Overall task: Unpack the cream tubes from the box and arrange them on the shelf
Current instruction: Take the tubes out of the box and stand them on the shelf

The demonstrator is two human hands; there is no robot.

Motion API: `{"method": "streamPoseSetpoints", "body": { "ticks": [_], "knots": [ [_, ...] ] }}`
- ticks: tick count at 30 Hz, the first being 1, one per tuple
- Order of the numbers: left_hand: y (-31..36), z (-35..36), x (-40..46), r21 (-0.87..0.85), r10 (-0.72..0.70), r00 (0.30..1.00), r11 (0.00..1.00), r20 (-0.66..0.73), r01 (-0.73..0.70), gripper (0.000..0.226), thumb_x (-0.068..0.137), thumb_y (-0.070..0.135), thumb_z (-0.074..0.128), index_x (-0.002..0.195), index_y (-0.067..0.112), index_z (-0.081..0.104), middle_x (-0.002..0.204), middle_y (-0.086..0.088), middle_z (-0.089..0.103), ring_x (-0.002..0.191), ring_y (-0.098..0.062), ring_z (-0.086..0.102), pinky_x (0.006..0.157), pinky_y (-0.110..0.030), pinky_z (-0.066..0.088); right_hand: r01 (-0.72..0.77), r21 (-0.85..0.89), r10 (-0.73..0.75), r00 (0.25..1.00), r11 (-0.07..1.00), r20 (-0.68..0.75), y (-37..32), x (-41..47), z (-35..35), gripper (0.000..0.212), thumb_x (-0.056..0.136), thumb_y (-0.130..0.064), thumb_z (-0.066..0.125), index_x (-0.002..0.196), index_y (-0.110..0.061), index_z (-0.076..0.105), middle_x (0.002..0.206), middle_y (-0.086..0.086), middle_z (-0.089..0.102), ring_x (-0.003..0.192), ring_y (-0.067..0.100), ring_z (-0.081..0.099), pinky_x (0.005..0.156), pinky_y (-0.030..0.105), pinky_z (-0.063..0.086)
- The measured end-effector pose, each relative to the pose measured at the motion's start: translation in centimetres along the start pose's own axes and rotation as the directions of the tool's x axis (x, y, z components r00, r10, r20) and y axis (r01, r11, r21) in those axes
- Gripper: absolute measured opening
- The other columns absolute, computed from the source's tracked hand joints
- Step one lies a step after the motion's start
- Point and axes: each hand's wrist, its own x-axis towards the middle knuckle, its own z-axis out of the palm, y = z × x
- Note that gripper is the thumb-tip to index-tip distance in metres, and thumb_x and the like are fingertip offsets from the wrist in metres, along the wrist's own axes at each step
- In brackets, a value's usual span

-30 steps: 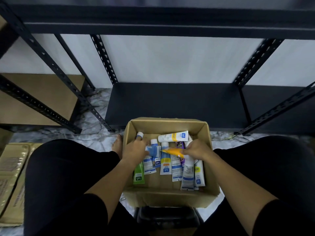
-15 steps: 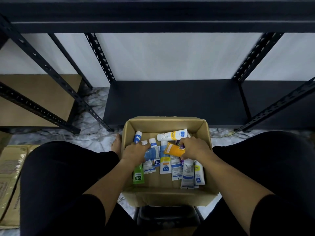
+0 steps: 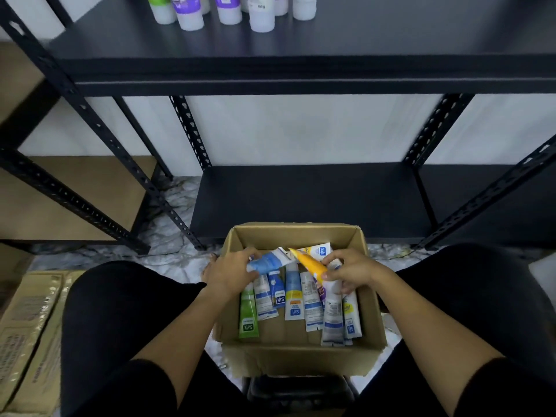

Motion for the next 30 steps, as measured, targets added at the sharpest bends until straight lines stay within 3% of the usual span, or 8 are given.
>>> {"method": "streamPoseSetpoints", "body": {
  "ticks": [6,9,13,21,24,30],
  "knots": [
    [0.4,-1.8,-1.9,-0.436,-0.053,0.991,0.9,-0.121,-0.005,0.023,0.079,0.039,0.074,0.097,0.045,0.062,0.084,0.016,0.07,0.075,-0.002,0.066,0.063,-0.026,0.051,0.111,0.239,-0.116,0.993,0.965,0.008,-0.1,-2.5,-0.1,0.054,0.079,-0.012,0.083,0.124,-0.025,0.055,0.112,0.016,0.07,0.086,0.031,0.075,0.077,0.041,0.062],
    [1.3,-1.9,-2.7,-0.685,-0.07,0.987,0.727,-0.146,-0.05,0.025,0.081,0.029,0.078,0.101,0.036,0.066,0.089,0.004,0.072,0.082,-0.015,0.068,0.069,-0.029,0.054,0.185,0.312,-0.186,0.982,0.932,-0.027,-0.4,-3.6,0.1,0.054,0.081,-0.006,0.08,0.124,-0.024,0.052,0.105,0.018,0.074,0.087,0.035,0.074,0.085,0.048,0.06],
    [3.6,-2.5,-3.8,-0.894,-0.093,0.985,0.44,-0.144,-0.089,0.03,0.086,0.007,0.073,0.113,0.011,0.061,0.104,-0.022,0.069,0.08,-0.022,0.071,0.063,-0.028,0.058,0.294,0.394,-0.259,0.956,0.871,-0.14,-1.1,-5.1,0.7,0.051,0.085,-0.004,0.075,0.128,-0.02,0.051,0.105,0.016,0.074,0.087,0.036,0.074,0.083,0.047,0.06],
    [8.0,-6.2,-5.6,-0.97,-0.054,0.971,0.087,-0.231,-0.226,0.037,0.087,0.01,0.072,0.12,0.017,0.054,0.109,-0.021,0.069,0.098,-0.033,0.071,0.085,-0.045,0.058,0.545,0.485,-0.405,0.836,0.684,-0.37,-3.9,-9.1,0.6,0.048,0.089,-0.013,0.072,0.13,-0.029,0.053,0.104,0.012,0.075,0.097,0.029,0.072,0.083,0.043,0.059],
    [9.8,-8.4,-6.3,-0.951,-0.029,0.951,0.04,-0.307,-0.306,0.037,0.087,0.013,0.07,0.121,0.016,0.054,0.109,-0.02,0.07,0.101,-0.033,0.07,0.088,-0.044,0.057,0.623,0.488,-0.428,0.779,0.611,-0.459,-5.6,-11.0,-0.1,0.047,0.09,-0.012,0.07,0.13,-0.03,0.053,0.103,0.012,0.075,0.094,0.027,0.073,0.073,0.032,0.056],
    [13.5,-13.9,-7.1,-0.894,0.037,0.896,0.05,-0.443,-0.444,0.033,0.09,0.016,0.068,0.12,0.023,0.059,0.096,-0.004,0.075,0.086,-0.017,0.068,0.079,-0.033,0.053,0.746,0.367,-0.493,0.65,0.555,-0.578,-8.9,-14.2,-3.2,0.051,0.086,-0.014,0.074,0.129,-0.031,0.054,0.105,0.006,0.076,0.099,0.019,0.071,0.08,0.032,0.052]
  ]
}}
